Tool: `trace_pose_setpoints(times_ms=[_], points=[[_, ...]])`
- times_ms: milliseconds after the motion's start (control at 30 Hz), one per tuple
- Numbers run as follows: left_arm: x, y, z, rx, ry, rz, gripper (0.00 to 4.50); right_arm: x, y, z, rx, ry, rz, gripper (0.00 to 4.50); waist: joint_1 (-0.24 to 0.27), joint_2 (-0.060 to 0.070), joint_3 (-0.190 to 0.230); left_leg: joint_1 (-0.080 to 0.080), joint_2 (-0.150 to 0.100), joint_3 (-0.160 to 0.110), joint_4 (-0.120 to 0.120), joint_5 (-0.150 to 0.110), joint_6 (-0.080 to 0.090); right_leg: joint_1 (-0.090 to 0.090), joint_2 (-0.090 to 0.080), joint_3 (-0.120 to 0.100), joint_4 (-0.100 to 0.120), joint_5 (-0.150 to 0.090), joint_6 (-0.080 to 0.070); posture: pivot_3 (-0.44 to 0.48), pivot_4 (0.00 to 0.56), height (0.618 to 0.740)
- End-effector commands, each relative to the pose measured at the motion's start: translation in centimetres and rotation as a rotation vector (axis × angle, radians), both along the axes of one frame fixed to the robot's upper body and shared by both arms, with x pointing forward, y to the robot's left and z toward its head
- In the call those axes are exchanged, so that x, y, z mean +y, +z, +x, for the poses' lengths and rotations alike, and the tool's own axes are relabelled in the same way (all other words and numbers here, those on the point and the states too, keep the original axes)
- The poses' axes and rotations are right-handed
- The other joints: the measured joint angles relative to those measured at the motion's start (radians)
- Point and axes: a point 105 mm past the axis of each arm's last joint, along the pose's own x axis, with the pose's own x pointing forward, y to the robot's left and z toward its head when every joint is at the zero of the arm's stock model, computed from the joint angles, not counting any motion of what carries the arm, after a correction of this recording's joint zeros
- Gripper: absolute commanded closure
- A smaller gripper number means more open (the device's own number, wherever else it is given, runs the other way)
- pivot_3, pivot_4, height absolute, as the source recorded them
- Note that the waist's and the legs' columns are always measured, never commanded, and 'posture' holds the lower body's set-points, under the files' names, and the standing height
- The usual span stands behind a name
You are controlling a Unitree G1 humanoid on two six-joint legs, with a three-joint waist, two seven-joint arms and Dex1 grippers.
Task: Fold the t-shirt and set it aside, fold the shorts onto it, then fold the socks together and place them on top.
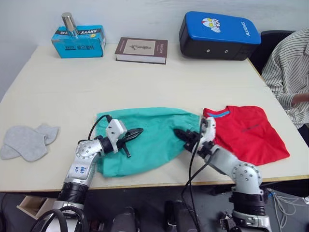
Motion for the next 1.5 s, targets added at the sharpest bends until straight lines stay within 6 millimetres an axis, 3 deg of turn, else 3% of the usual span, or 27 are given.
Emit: trace_pose_setpoints(times_ms=[33, 133, 233, 400, 500, 633, 767, 900, 1067, 1167, 1233, 1367, 1500], points=[[0.4, 0.9, -0.1, -0.02, 0.026, -0.024, 4.5, -1.2, 3.7, 0.4, -0.178, 0.032, -0.176, 4.47, -0.002, 0.002, 0.002, 0.0, 0.0, 0.001, 0.0, 0.0, 0.0, 0.0, 0.0, 0.0, -0.001, 0.0, 0.0, 0.0, 0.15, 0.74], [0.8, -0.1, -0.1, 0.008, 0.045, 0.017, 4.5, -0.3, 5.7, 0.5, -0.32, 0.128, -0.39, 4.47, -0.006, 0.003, 0.002, 0.0, 0.001, 0.002, -0.002, 0.0, -0.001, -0.002, 0.001, 0.0, -0.001, -0.001, 0.001, 0.0, 0.15, 0.74], [1.0, -0.6, 0.1, 0.03, 0.077, 0.033, 4.5, 2.6, 7.1, 0.1, -0.511, 0.258, -0.638, 4.47, -0.007, 0.002, 0.003, 0.0, 0.002, 0.002, -0.003, 0.002, -0.004, -0.004, 0.003, 0.0, -0.001, -0.001, 0.001, 0.0, 0.15, 0.74], [1.5, -1.7, 0.1, 0.093, 0.131, 0.055, 4.5, 8.9, 6.4, -1.8, -0.714, 0.487, -0.842, 4.47, -0.004, 0.001, 0.004, -0.001, 0.002, 0.003, -0.003, 0.003, -0.006, -0.007, 0.003, 0.0, 0.003, -0.001, 0.001, 0.0, 0.15, 0.74], [2.2, -2.2, -0.1, 0.123, 0.164, 0.06, 4.5, 10.9, 5.2, -2.0, -0.785, 0.537, -0.935, 4.47, -0.003, 0.001, 0.004, -0.001, 0.002, 0.003, -0.003, 0.004, -0.006, -0.008, 0.002, 0.001, 0.004, -0.001, 0.001, 0.0, 0.15, 0.74], [3.4, -2.4, -0.8, 0.142, 0.199, 0.061, 4.5, 11.0, 2.0, -1.0, -0.714, 0.567, -1.04, 4.47, -0.002, 0.001, 0.004, -0.001, 0.001, 0.003, -0.001, 0.003, -0.005, -0.007, 0.001, 0.001, 0.004, -0.001, 0.001, 0.0, 0.15, 0.74], [4.4, -2.2, -1.3, 0.152, 0.235, 0.049, 4.5, 11.6, 1.2, -1.0, -0.692, 0.587, -1.033, 4.47, -0.002, 0.001, 0.004, -0.002, 0.001, 0.003, -0.001, 0.003, -0.005, -0.007, 0.0, 0.001, 0.004, -0.001, 0.0, 0.0, 0.15, 0.74], [4.7, -2.2, -1.3, 0.15, 0.258, 0.045, 4.5, 13.7, 2.1, -1.4, -0.709, 0.605, -0.913, 4.47, -0.007, 0.001, 0.004, -0.001, 0.002, 0.003, -0.001, 0.004, -0.006, -0.008, 0.001, 0.0, 0.005, -0.001, 0.0, 0.0, 0.15, 0.74], [4.9, -2.2, -1.1, 0.146, 0.271, 0.037, 4.5, 15.0, 4.6, -3.0, -0.785, 0.791, -0.724, 3.2, -0.005, 0.001, 0.004, -0.001, 0.002, 0.003, -0.001, 0.004, -0.006, -0.009, 0.001, 0.0, 0.006, 0.0, -0.001, 0.0, 0.15, 0.74], [5.3, -2.4, -1.2, 0.147, 0.277, 0.039, 4.5, 14.4, 6.2, -3.7, -0.803, 0.91, -0.632, 2.2, -0.003, 0.0, 0.004, -0.001, 0.001, 0.003, 0.0, 0.003, -0.004, -0.008, 0.0, 0.0, 0.006, 0.0, -0.002, 0.0, 0.15, 0.74], [5.7, -2.5, -1.3, 0.145, 0.293, 0.039, 4.5, 13.7, 6.2, -3.9, -0.801, 0.978, -0.618, 1.47, -0.004, 0.0, 0.004, -0.001, 0.001, 0.003, 0.0, 0.003, -0.004, -0.008, 0.0, 0.0, 0.005, 0.0, -0.002, 0.0, 0.15, 0.74], [7.8, -2.2, -2.0, 0.141, 0.366, 0.006, 4.5, 11.9, 6.3, -4.7, -0.827, 1.063, -0.577, 1.47, -0.006, 0.0, 0.004, -0.001, 0.001, 0.003, -0.002, 0.003, -0.004, -0.008, 0.001, 0.0, 0.004, 0.0, -0.002, 0.0, 0.15, 0.74], [10.2, -2.3, -3.3, 0.143, 0.424, 0.018, 4.5, 11.5, 7.0, -3.7, -0.922, 0.976, -0.612, 1.47, -0.012, 0.0, 0.004, -0.001, 0.002, 0.003, -0.002, 0.003, -0.005, -0.009, 0.001, 0.0, 0.005, -0.001, -0.003, 0.0, 0.15, 0.74]])
